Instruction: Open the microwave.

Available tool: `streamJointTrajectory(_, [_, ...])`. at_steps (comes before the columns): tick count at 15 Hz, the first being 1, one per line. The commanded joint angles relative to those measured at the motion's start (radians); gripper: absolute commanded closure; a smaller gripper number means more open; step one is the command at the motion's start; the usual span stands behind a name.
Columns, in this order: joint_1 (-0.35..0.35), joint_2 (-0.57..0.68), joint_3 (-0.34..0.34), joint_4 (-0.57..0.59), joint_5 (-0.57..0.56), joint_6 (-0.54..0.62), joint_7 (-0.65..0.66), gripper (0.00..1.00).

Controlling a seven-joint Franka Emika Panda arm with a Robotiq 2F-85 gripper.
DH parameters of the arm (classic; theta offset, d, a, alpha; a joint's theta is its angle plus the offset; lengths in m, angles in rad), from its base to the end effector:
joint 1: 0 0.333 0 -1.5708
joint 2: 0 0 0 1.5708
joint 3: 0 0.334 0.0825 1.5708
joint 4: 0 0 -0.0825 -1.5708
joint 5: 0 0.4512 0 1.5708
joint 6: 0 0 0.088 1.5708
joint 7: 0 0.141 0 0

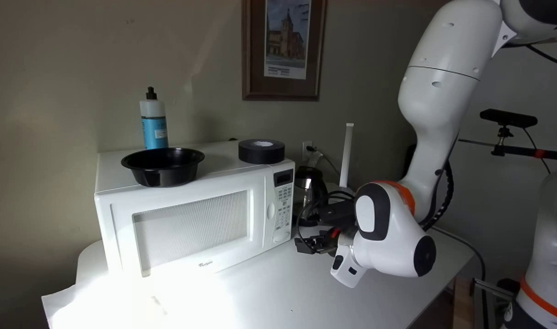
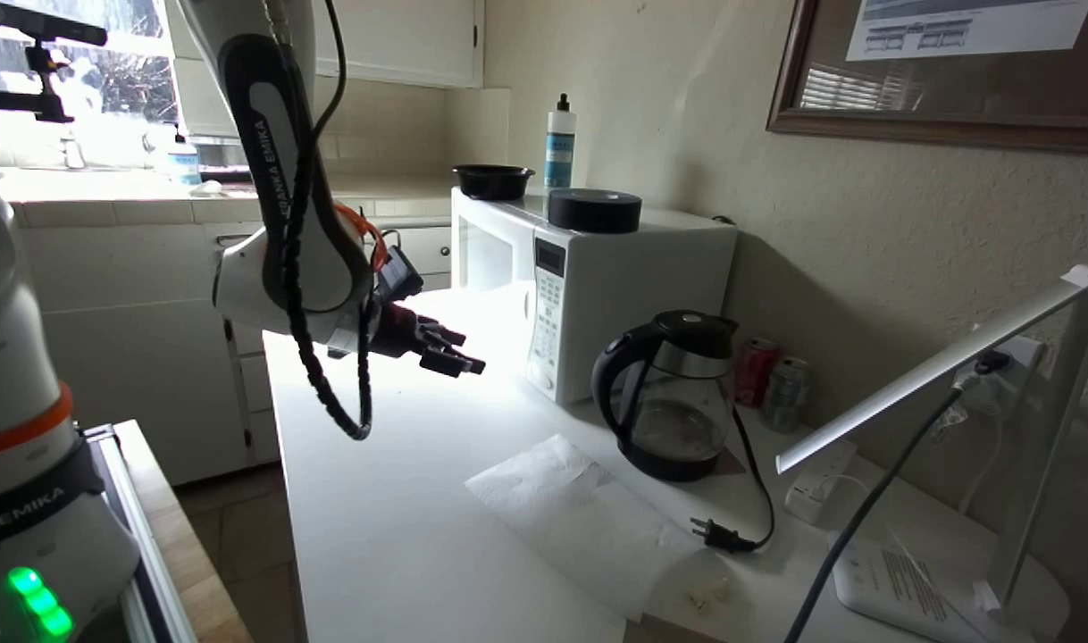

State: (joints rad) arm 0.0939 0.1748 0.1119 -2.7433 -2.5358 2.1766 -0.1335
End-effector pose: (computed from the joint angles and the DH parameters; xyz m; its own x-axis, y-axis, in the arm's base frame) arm 0.4048 0.0504 0.0888 -0.3841 0.1550 -0.9102 0.3293 0.9440 0.0218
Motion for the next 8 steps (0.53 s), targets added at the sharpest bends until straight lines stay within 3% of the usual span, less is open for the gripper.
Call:
streamJointTrajectory(1, [0.004,0.043,-0.002,0.025,0.009,-0.006,-0.026,0.0])
streamJointTrajectory(2, [0.009,0.049,0.006,0.032,0.014,0.003,-0.022,0.25])
streamJointTrajectory(3, [0.012,0.056,0.009,0.037,0.015,0.001,-0.026,0.26])
streamJointTrajectory(8, [0.021,0.086,0.026,0.072,0.018,0.009,-0.009,0.65])
